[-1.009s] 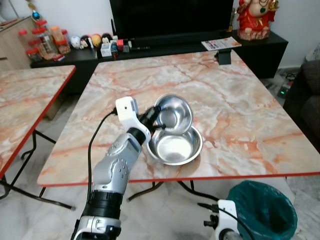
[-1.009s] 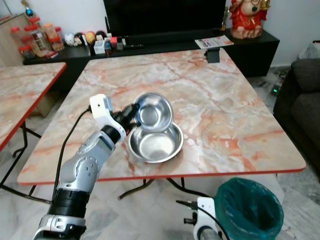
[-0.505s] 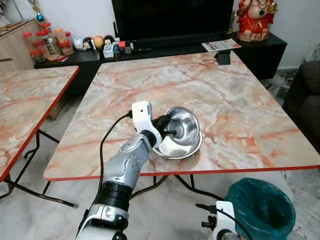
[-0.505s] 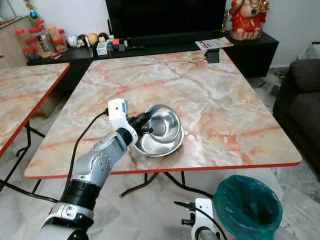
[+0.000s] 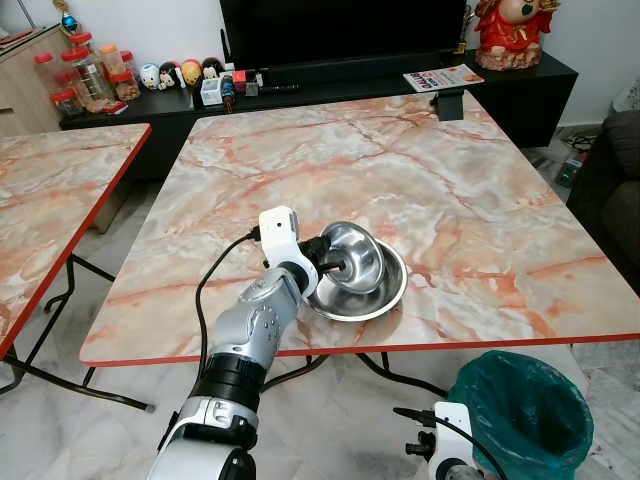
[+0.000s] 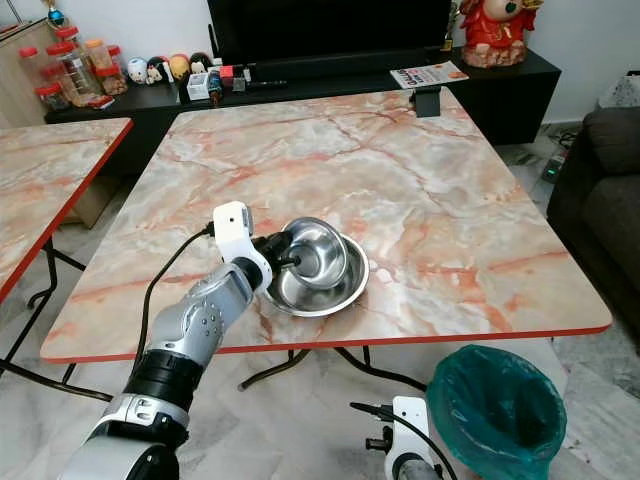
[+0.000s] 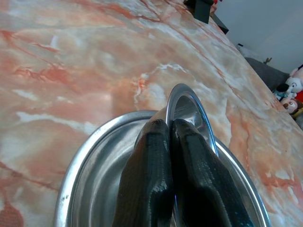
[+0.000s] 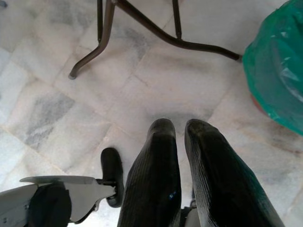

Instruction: Setting the table

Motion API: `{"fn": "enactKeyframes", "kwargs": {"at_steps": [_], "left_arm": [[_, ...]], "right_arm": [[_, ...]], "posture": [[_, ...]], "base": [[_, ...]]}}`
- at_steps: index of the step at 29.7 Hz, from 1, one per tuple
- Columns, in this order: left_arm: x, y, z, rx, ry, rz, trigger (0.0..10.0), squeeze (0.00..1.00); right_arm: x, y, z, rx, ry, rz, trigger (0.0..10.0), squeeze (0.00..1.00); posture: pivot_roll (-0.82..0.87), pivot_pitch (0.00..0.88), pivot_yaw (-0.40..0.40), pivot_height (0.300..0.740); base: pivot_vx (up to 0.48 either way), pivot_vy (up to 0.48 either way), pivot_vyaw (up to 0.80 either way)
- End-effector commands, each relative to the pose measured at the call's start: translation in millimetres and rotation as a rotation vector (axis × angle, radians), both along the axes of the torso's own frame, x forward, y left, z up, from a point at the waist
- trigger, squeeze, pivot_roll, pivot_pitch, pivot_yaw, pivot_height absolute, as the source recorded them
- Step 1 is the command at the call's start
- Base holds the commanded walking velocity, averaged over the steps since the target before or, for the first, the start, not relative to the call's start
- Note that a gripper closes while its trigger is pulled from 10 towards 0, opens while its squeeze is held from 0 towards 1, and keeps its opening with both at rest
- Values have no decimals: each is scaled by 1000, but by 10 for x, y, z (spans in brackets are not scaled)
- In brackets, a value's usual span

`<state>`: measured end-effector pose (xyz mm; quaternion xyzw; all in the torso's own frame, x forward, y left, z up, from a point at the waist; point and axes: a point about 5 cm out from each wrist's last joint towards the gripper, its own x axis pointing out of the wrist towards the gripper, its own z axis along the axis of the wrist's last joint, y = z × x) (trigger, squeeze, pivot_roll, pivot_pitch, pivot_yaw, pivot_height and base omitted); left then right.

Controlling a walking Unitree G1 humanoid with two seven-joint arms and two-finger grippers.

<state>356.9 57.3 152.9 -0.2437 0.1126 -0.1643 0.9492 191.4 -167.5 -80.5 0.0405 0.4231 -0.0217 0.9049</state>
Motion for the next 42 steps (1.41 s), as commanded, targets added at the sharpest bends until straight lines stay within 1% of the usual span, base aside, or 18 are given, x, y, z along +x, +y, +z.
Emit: {"fn": "enactKeyframes", "kwargs": {"at_steps": [1,5,12,19,23,24,26,27,28,29,33,34,42], "left_arm": [[23,-25,80,-2,-16,-8,10000,0],[-1,-59,57,-13,-1,-49,10000,0],[-43,-106,-2,16,25,-87,10000,0],[-53,-105,-13,22,33,-93,10000,0],[-59,-92,-28,44,41,-95,10000,0],[-60,-90,-28,47,41,-95,10000,125],[-59,-88,-26,50,39,-95,10000,157],[-59,-87,-25,52,38,-96,10000,314],[-58,-87,-25,56,37,-98,10000,545],[-59,-87,-24,61,36,-100,10000,643],[-58,-85,-27,67,37,-98,10000,600],[-57,-80,-26,73,37,-97,10000,0],[-46,-48,-11,101,26,-88,10000,0]], "right_arm": [[3,25,-1,7,3,3,10000,0],[1,31,-2,10,3,2,10000,0],[-8,29,-7,12,5,-4,10000,0],[-13,29,-9,12,7,-3,10000,0],[-21,30,-13,12,9,-4,10000,0],[-22,30,-14,12,9,-4,10000,0],[-23,29,-14,12,9,-4,10000,0],[-23,29,-14,12,10,-4,10000,0],[-22,29,-14,12,10,-4,10000,0],[-22,28,-14,12,10,-4,10000,0],[-20,27,-13,11,9,-3,10000,0],[-19,27,-12,11,9,-3,10000,0],[-15,29,-11,11,8,-1,10000,0]], "posture": [[0,0,100,740],[0,0,102,740],[0,0,103,740],[0,0,104,740],[2,0,105,740],[2,0,104,740],[2,0,104,740],[2,0,104,740],[2,0,104,740],[2,0,104,740],[4,0,102,740],[4,0,102,740],[5,0,100,740]], "base": [[0,0,0],[0,0,0],[0,0,0],[0,0,0],[0,0,0],[0,0,0],[0,0,0],[0,0,0],[0,0,0],[0,0,0],[0,0,0],[0,0,0],[0,0,0]]}}
